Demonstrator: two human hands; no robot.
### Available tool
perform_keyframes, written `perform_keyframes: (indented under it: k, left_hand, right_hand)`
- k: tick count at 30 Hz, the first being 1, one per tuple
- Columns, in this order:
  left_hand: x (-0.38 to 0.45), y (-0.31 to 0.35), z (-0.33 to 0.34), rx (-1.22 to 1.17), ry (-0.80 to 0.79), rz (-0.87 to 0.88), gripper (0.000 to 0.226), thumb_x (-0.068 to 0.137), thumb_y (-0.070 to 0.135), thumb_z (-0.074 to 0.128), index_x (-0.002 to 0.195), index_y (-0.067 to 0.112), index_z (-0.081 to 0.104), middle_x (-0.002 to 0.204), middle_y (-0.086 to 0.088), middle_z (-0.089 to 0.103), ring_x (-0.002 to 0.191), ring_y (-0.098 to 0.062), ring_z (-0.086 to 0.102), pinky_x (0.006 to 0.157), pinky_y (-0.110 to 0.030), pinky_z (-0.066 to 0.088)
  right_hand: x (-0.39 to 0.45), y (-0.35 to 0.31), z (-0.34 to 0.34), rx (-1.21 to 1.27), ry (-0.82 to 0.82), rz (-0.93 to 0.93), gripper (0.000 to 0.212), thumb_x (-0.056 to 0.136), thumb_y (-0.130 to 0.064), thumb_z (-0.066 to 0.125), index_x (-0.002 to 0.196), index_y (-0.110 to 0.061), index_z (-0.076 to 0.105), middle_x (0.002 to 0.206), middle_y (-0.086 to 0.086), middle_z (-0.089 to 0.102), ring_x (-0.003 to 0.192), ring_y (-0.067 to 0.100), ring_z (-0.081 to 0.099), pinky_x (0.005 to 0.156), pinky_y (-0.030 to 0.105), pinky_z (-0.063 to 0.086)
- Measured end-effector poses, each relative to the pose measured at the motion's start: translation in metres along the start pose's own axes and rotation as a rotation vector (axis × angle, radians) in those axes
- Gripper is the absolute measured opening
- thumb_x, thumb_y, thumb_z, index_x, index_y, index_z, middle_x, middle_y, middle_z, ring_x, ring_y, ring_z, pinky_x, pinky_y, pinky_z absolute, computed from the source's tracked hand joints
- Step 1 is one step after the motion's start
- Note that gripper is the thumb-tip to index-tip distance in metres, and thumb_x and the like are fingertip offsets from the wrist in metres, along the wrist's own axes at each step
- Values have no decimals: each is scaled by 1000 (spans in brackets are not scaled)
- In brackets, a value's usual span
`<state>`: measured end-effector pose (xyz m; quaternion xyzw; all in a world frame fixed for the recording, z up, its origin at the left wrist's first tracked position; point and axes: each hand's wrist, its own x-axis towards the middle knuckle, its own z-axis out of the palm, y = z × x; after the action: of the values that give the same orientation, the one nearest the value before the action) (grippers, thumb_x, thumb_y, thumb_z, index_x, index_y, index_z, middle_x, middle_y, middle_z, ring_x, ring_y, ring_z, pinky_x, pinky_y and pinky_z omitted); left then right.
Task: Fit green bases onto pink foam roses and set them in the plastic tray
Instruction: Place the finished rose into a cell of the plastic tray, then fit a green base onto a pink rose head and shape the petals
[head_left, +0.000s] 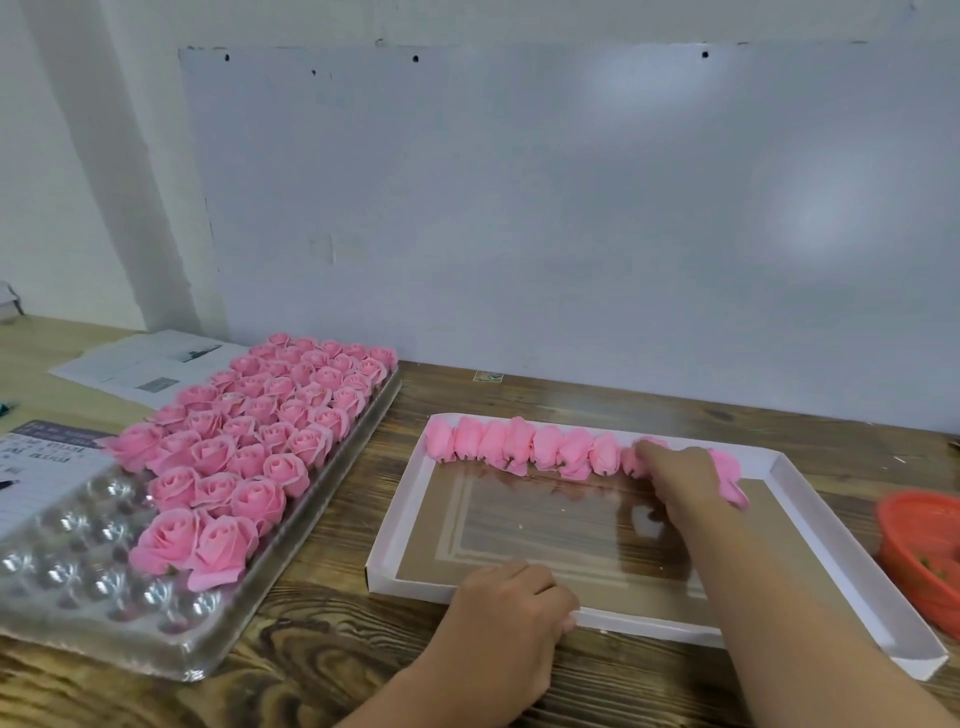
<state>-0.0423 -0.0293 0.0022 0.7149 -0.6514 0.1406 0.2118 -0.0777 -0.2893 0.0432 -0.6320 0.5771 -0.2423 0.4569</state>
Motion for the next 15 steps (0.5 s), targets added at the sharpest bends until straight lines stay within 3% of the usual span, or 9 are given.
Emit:
perform_keyframes:
  k: [3, 5, 8, 12, 15]
  left_hand:
    - [0, 0, 1, -13, 1, -12, 5, 82, 24, 72, 83, 29, 71, 81, 14, 67, 74, -6, 62, 63, -22, 52]
    - [0, 0, 1, -21, -2, -19, 4, 83, 24, 71, 84, 28, 70, 82, 14, 67, 74, -7, 62, 63, -24, 53]
    - [1, 0, 1, -35, -8, -19, 2, 86, 26, 69, 87, 27, 71, 86, 12, 69, 79, -9, 64, 67, -27, 57]
    - [2, 4, -2, -89, -9, -88, 26, 95, 43, 51, 96, 27, 71, 96, 13, 68, 90, -6, 62, 80, -26, 53]
    - [8, 9, -12, -315, -60, -271, 44, 93, 60, 37, 102, 32, 70, 100, 20, 65, 96, 4, 54, 89, -17, 43]
  right_hand:
    - [-7, 4, -16, 212, -77, -7, 23, 58, -19, 67, 75, -5, 64, 77, 10, 53, 67, 25, 46, 63, 33, 45]
    - [-19, 9, -29, 327, -198, -75, 12, 65, -17, 67, 76, -12, 63, 78, 8, 49, 71, 22, 42, 65, 31, 41]
    - [-37, 18, -46, 476, -419, -125, 7, 84, -18, 67, 85, -11, 66, 75, 5, 56, 64, 14, 53, 62, 24, 49]
    - [-65, 27, -59, 653, -680, -30, 8, 85, -15, 65, 90, -9, 63, 72, 8, 61, 59, 13, 59, 51, 20, 53]
    - [-81, 34, -64, 664, -783, -80, 17, 77, -19, 66, 90, -11, 62, 74, 9, 62, 62, 13, 59, 53, 21, 51]
